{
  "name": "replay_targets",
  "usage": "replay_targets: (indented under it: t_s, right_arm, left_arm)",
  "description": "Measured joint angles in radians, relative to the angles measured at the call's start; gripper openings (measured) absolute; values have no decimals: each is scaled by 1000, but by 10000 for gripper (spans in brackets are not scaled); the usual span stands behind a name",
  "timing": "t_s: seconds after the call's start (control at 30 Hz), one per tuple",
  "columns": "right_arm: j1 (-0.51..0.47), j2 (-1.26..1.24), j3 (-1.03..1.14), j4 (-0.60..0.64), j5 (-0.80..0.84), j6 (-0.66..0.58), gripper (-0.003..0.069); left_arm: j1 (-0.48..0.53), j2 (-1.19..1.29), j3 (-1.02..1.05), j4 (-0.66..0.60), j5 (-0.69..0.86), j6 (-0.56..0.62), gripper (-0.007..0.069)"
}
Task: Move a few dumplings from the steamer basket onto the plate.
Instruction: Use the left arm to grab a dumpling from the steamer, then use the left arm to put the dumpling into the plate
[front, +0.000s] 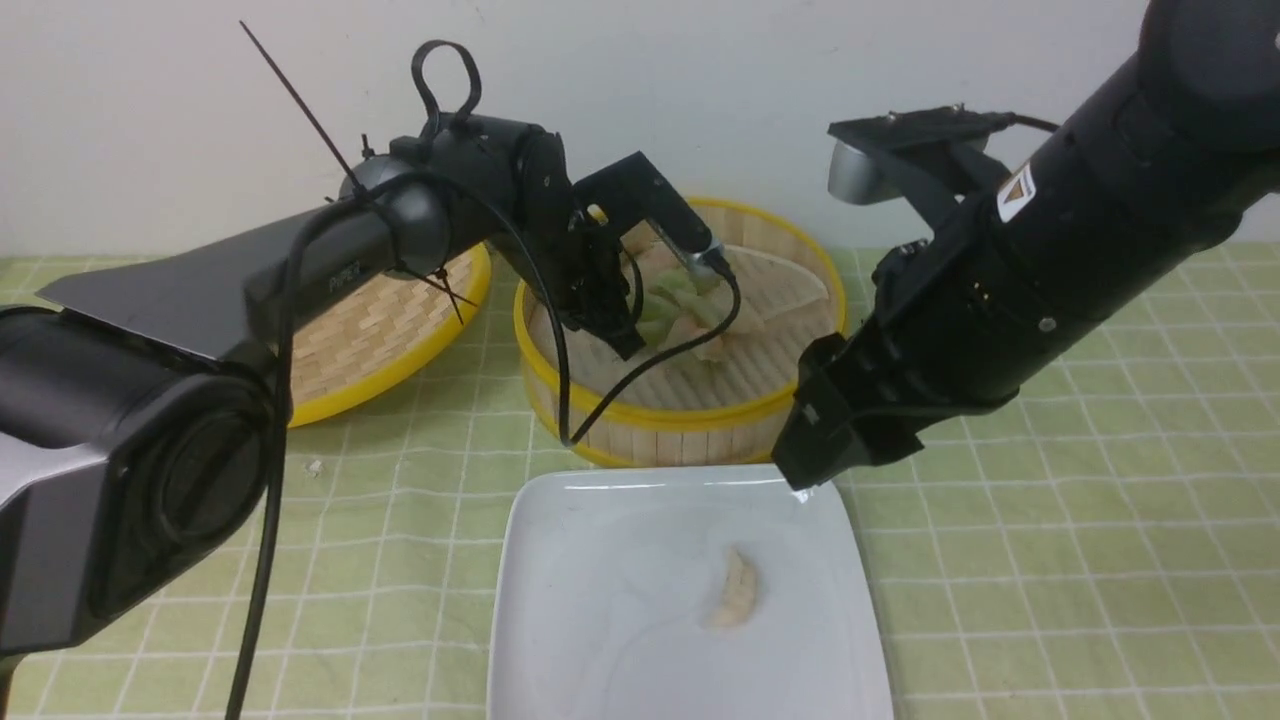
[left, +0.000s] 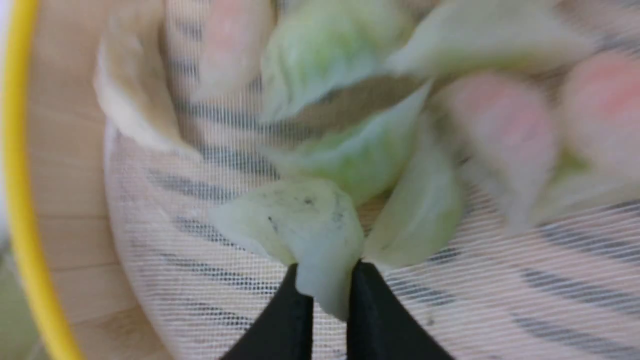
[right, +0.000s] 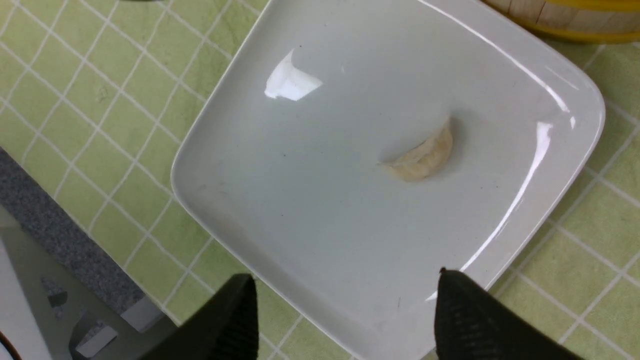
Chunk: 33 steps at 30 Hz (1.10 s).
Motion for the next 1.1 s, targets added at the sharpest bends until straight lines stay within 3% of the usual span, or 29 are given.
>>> replay_targets:
  t_s: [0.23, 0.63, 0.9, 1.1]
  right_arm:
    - [0, 0, 0, 0, 0, 0, 433]
    - [0, 0, 0, -16, 0, 1, 433]
    - [0, 0, 0, -69, 0, 20, 433]
    - [0, 0, 0, -130, 1, 91, 433]
  left_arm:
    - [-2, -102, 0, 25, 59, -104, 56]
    - [-2, -322, 0, -4, 498, -199, 56]
    - [-18, -415, 124, -213, 512, -246, 56]
    - [-102, -427, 357, -248, 513, -253, 56]
